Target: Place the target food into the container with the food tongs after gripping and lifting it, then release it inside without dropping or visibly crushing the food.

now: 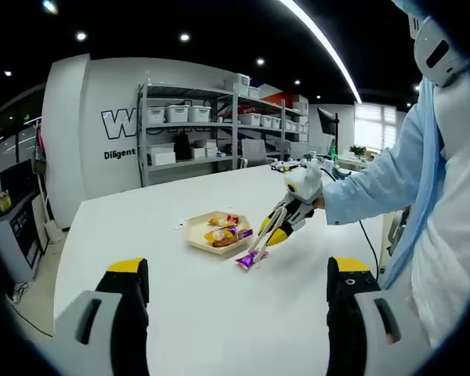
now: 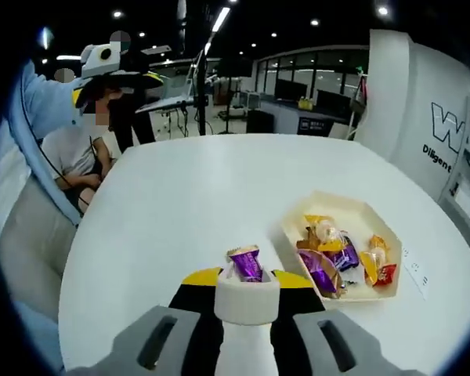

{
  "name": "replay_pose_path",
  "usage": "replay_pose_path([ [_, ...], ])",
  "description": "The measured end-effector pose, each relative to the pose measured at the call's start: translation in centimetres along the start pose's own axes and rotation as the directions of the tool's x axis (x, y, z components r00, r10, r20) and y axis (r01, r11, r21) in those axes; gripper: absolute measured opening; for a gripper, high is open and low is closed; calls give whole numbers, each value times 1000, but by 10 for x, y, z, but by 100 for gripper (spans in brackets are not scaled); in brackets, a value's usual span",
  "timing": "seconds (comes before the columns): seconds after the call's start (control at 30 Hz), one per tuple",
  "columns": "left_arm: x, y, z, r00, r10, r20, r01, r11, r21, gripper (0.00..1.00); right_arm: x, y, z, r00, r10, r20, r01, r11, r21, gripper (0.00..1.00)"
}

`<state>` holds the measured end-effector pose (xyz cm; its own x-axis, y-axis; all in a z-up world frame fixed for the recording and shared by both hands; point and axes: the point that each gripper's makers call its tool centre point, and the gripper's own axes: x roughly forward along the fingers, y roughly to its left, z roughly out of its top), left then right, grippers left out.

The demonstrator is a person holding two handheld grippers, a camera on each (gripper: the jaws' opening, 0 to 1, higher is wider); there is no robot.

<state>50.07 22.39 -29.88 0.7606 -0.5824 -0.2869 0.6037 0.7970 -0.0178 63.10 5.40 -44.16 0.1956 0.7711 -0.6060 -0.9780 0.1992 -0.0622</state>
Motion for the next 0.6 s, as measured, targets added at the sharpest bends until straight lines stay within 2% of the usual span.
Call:
replay_pose_path([
  [0.13,-2,-2,0,1000,5,1,-5,1000,0,92,3,-4,-4,1000,-15,-11,14,999,-39,15],
  [0.3,-4,-3,0,1000,10,1,-10,1000,0,92,7,-3,-6,1000,-8,-23,7,999,-42,15],
  [0.53,-6,-4,1,1000,12,2,-12,1000,1,92,8,-2,-9,996,-65,-60,63,998,-25,10],
  [0.6,-7,-4,1,1000,14,2,-14,1000,7,92,7,-1,-7,996,-63,-64,65,998,23,9],
])
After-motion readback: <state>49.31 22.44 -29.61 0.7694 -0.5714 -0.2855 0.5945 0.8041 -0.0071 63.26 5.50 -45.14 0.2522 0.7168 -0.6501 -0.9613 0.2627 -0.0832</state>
